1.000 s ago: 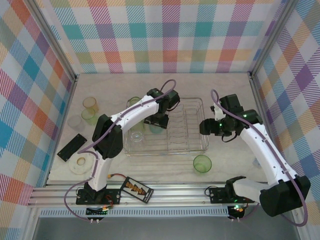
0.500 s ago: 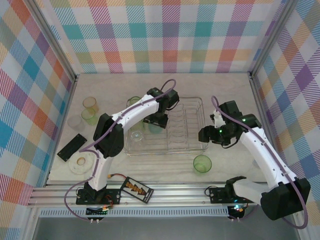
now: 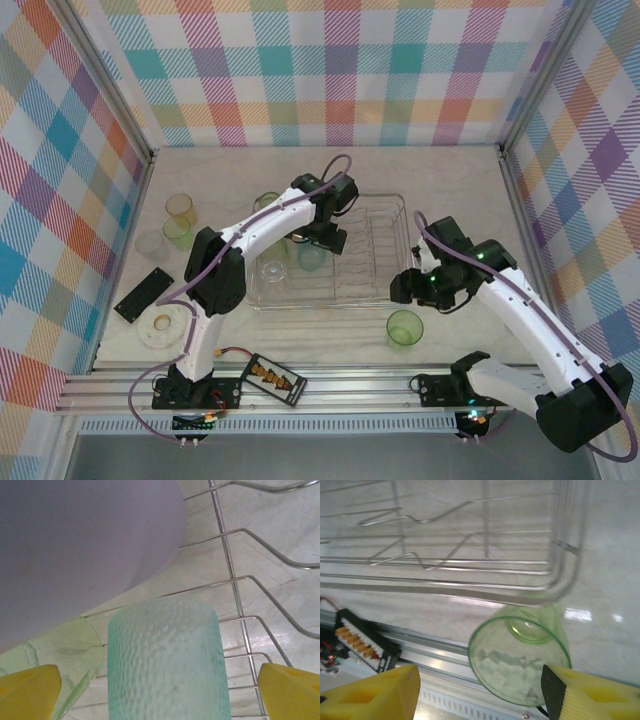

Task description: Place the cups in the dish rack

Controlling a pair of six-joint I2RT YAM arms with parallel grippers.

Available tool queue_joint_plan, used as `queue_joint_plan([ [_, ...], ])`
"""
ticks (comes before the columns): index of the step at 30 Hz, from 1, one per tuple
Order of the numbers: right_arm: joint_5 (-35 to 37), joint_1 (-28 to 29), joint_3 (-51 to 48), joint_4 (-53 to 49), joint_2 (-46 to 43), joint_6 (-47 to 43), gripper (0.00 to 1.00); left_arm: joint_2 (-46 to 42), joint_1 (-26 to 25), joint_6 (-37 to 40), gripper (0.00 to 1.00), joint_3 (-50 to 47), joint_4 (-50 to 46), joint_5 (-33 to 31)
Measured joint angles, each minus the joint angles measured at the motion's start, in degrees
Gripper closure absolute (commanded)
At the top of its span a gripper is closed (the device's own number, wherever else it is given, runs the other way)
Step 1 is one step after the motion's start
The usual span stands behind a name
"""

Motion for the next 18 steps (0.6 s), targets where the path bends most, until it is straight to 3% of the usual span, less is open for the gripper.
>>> queue_joint_plan([
  [8, 9.3, 2.1, -1.4, -7.9, -2.6, 7.5, 0.36, -7.5, -0.1, 0.9, 0.00, -3.0, 2.2, 0.1],
  [18, 10.8, 4.8, -4.3, -8.1, -3.2, 10.5, 0.35, -16.8, -1.6, 1.1, 0.01, -12.8, 8.1, 0.8],
])
